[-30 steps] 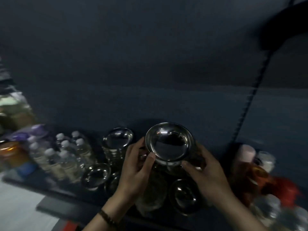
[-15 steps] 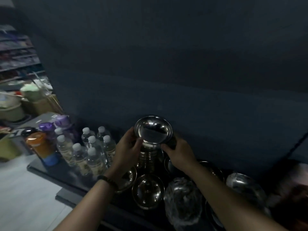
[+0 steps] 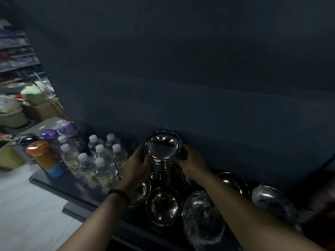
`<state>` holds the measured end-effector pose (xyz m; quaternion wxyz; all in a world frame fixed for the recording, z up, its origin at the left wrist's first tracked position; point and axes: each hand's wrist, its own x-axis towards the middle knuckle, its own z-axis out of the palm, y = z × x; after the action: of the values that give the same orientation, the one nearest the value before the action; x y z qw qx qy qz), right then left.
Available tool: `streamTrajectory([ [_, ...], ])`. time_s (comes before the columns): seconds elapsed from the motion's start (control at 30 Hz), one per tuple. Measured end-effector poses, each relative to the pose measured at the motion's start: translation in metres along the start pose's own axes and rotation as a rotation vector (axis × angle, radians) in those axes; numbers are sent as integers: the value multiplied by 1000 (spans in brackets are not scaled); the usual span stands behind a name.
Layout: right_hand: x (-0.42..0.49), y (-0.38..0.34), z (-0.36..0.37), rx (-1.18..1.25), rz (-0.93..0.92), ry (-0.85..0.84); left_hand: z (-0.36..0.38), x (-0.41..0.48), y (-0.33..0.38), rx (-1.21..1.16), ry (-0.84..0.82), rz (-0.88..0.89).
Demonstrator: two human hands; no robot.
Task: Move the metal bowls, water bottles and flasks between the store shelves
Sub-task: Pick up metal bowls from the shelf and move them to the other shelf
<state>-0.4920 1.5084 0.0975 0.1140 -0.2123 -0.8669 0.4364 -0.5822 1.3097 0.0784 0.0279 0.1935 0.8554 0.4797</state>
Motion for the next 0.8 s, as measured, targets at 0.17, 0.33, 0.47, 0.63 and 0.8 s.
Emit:
streamTrajectory([
  [0.17,-6,1,2,-23,-1,-28,-3,-8,16,20,-5,-30],
  [0.33,-35,2,-24,-82,-10,-41,-10,-34,34,199,110,38],
  [0.47,-91,11,-62,-69,-33,25,-3,-71,57,378,110,263],
  [0.63,-165,39,-115,-133,-57,154,38,-113,112,433,-71,420],
  [0.8,-244,86,-187,-271,61,293,121,-153,177,379,-264,581],
])
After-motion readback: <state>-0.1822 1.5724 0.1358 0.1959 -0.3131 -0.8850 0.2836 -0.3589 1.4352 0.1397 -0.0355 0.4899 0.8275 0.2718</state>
